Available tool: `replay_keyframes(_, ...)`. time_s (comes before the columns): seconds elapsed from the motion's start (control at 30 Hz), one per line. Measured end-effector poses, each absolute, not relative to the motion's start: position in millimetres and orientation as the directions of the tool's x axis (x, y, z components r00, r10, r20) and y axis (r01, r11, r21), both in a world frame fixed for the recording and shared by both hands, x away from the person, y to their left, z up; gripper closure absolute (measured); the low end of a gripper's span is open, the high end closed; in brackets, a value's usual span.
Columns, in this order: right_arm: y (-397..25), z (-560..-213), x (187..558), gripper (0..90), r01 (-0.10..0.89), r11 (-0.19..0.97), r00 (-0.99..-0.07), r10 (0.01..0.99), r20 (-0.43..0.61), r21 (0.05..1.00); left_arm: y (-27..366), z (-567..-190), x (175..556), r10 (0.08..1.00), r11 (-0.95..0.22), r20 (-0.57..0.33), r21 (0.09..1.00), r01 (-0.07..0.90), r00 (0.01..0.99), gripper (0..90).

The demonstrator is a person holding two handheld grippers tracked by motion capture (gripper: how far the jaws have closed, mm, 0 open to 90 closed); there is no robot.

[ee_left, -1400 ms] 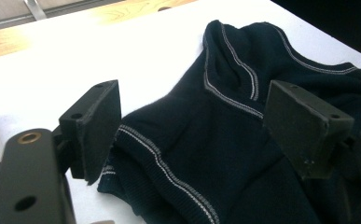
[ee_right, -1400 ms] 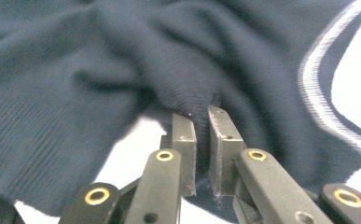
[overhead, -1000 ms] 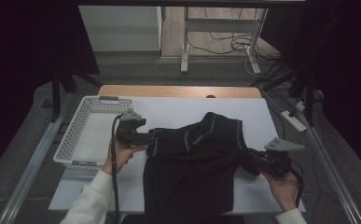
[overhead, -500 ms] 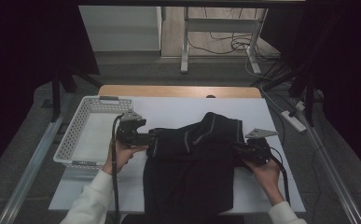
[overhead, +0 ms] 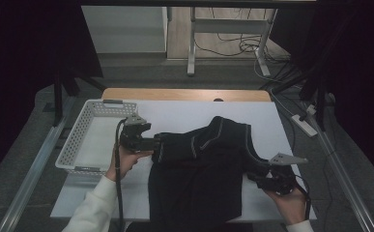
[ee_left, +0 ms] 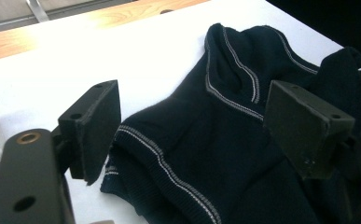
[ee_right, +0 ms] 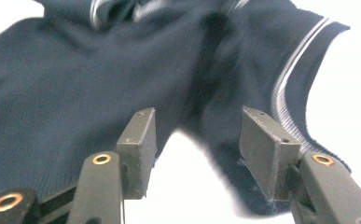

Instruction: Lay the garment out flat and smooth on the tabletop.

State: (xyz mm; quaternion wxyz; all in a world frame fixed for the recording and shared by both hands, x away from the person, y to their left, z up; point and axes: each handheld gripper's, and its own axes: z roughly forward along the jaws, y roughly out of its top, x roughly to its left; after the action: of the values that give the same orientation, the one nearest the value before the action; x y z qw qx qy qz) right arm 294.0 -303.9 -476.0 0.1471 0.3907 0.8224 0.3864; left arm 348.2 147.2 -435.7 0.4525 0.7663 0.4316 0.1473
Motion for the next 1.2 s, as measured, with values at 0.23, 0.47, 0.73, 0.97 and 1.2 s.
replay_keyframes(0.23, -279.4, -500.2, 292.7, 40.8, 0.550, 0.466, -0.700, 0.710, 0.079, 0.693, 147.0, -436.9, 349.4, 0.792, -0.220, -0.168, 0.818, 0.531, 0.587, 19.9)
replay_keyframes(0.47, -264.0, -512.9, 291.0, 42.2, 0.557, 0.517, -0.721, 0.689, 0.071, 0.650, 146.0, -435.3, 347.5, 0.792, -0.220, -0.165, 0.822, 0.526, 0.588, 19.8)
replay_keyframes(0.73, -259.8, -511.0, 289.8, 74.9, 0.523, 0.553, -0.756, 0.652, 0.053, 0.649, 146.8, -435.4, 347.7, 0.795, -0.214, -0.166, 0.824, 0.525, 0.584, 19.8)
replay_keyframes(0.97, -261.1, -479.1, 278.9, 78.6, 0.469, 0.511, -0.777, 0.627, 0.061, 0.720, 147.9, -431.9, 345.4, 0.798, -0.203, -0.157, 0.839, 0.505, 0.582, 20.0)
replay_keyframes(1.2, -229.7, -458.1, 271.8, 78.1, 0.383, 0.505, -0.831, 0.554, 0.049, 0.774, 147.9, -430.8, 344.9, 0.797, -0.203, -0.159, 0.838, 0.506, 0.583, 20.1)
